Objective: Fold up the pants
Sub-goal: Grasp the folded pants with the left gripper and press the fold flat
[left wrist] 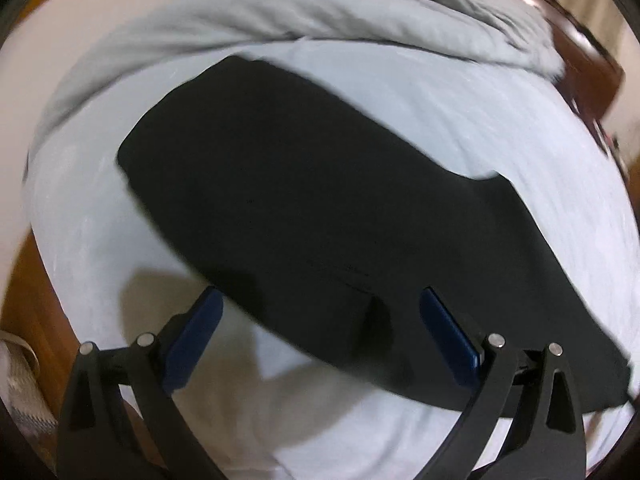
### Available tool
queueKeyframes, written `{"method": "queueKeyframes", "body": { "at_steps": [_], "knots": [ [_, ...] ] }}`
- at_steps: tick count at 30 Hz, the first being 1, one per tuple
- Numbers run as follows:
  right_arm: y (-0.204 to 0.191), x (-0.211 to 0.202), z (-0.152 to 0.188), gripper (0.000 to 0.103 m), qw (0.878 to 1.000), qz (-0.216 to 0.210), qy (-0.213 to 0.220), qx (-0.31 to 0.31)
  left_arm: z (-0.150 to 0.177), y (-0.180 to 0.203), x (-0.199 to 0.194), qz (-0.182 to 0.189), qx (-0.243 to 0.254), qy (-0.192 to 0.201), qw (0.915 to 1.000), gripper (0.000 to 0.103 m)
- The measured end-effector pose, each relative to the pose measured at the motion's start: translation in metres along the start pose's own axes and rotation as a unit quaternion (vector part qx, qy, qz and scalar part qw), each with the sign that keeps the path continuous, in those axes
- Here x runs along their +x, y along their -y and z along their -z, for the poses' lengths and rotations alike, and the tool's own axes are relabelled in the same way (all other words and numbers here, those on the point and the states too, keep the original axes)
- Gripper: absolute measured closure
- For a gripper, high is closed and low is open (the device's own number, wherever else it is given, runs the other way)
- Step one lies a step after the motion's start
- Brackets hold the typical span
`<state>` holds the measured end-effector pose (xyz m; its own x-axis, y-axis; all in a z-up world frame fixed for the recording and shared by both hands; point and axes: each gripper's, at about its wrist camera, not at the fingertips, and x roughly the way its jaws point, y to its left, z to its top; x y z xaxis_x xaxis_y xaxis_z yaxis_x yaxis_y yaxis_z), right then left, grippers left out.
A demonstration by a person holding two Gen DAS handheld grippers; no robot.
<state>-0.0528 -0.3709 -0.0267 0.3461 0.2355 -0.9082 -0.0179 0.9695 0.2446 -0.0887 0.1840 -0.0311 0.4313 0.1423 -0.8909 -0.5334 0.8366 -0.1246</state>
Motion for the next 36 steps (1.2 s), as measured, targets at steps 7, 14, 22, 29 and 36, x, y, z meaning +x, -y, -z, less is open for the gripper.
{"method": "queueKeyframes", "body": {
  "at_steps": [7, 14, 22, 29, 36],
  "knots": [
    [-0.084, 0.062, -0.002, 0.064, 0.997, -0.005, -0.038, -0.072, -0.011, -0.036, 0.033, 0.026, -0.072, -0.031, 0.9966, 0.006],
    [-0.086, 0.080, -0.007, 0.059, 0.997, 0.005, -0.048, -0.061, -0.019, -0.030, 0.032, 0.039, -0.068, -0.020, 0.9968, 0.047],
    [-0.079, 0.080, -0.006, 0.059, 0.998, -0.012, -0.047, -0.051, -0.001, -0.038, -0.005, 0.048, -0.103, 0.043, 0.9926, 0.081],
    [-0.070, 0.071, -0.002, 0.058, 0.997, -0.024, -0.036, -0.058, 0.001, -0.020, 0.009, -0.015, -0.073, 0.036, 0.9966, 0.054],
    [-0.013, 0.034, 0.012, 0.056, 0.999, -0.023, -0.043, -0.013, 0.033, 0.068, -0.030, 0.033, 0.029, 0.033, 0.9985, 0.039]
  ]
}}
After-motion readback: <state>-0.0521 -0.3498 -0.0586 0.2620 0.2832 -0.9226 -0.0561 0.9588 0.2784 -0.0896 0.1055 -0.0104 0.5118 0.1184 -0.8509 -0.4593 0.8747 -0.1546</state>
